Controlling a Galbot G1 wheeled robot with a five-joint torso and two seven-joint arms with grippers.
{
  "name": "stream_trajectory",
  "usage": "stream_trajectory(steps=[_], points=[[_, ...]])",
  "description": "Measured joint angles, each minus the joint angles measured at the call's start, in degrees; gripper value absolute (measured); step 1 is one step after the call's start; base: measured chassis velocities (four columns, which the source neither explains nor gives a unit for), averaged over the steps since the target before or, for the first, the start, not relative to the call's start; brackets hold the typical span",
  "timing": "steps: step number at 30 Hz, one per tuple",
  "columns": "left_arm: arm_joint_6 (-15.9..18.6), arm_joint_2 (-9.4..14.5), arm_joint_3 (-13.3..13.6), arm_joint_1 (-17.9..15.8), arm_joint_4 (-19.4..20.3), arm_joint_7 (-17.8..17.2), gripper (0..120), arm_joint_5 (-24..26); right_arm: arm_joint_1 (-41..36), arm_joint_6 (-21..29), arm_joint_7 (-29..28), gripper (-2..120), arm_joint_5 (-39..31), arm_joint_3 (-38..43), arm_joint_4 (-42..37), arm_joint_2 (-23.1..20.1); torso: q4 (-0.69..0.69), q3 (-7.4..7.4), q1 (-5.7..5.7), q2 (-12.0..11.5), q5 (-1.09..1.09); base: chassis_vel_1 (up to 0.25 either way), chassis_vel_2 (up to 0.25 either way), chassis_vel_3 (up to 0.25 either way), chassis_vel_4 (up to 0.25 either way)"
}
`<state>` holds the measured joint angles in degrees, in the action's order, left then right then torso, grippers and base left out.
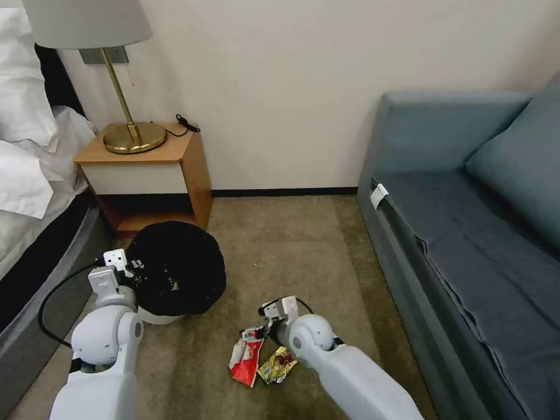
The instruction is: Pick up the trash bin, then pick up the garbage on the floor and place it into the trash bin.
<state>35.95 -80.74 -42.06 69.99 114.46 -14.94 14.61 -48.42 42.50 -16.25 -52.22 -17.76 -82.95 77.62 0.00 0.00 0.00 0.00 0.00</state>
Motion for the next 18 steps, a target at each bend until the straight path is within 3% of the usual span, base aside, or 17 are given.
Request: stream_trajectory(steps=[10,18], points=[[-0.4,-1.0,0.5,-0.3,0.8,0.0,4,-1.1,0.8,0.0,-3.2,100,-4.9,-5.7,0.0,-0.3,0.0,0.0,0.0,0.0,0.0,0.0,0.0,0.0,0.0],[-0.6,-1.1,1.0,0.2,1.2,0.1,4,-1.5,0.0,-0.5,-0.8,100,-1.7,-5.9,2.7,0.7,-0.01,0.0,0.0,0.0,0.0,0.0,0.0,0.0,0.0]])
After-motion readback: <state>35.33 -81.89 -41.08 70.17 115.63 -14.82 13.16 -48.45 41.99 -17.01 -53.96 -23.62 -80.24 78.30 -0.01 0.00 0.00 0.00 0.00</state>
